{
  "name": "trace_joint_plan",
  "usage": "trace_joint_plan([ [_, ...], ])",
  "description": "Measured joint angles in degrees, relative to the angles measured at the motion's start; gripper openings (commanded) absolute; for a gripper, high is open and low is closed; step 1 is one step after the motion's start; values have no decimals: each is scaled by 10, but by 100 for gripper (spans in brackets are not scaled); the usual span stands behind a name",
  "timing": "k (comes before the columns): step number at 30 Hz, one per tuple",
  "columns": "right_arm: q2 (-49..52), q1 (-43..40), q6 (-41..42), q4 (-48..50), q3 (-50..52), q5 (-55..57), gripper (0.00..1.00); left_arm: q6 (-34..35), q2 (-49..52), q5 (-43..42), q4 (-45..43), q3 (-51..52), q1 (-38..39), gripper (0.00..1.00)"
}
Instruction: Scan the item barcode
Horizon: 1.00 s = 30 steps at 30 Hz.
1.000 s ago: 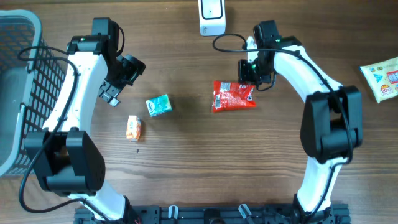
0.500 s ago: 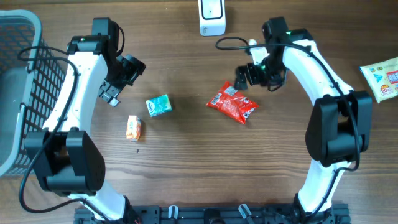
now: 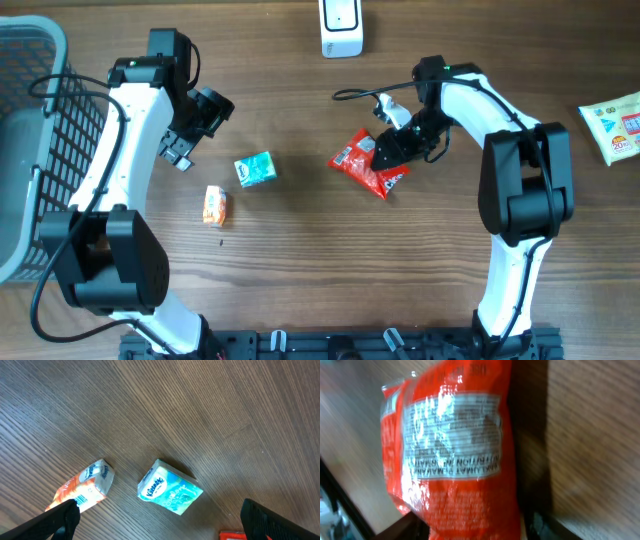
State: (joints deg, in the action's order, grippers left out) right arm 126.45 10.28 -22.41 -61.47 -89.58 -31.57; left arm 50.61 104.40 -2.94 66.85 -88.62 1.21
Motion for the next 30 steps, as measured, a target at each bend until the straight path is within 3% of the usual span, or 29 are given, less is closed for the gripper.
trace_joint_plan([
  [1,-2,0,5,17,9,-15,50,0,0,0,0,0,0,100],
  [3,-6,-2,12,51,29,-45,25,0,0,0,0,0,0,100],
  [7,-5,-3,39,61,51,-70,4,0,0,0,0,0,0,100],
  [12,-2,-26,59,58,48,-116,4,0,0,0,0,0,0,100],
  [16,0,-64,-4,71,35,-236,4,0,0,0,0,0,0,100],
  [20,-3,-62,-67,86,35,-269,4,0,0,0,0,0,0,100],
  [24,-50,-47,-143,106,35,-277,4,0,0,0,0,0,0,100],
  [30,-80,-43,-100,149,76,-199,4,0,0,0,0,0,0,100],
])
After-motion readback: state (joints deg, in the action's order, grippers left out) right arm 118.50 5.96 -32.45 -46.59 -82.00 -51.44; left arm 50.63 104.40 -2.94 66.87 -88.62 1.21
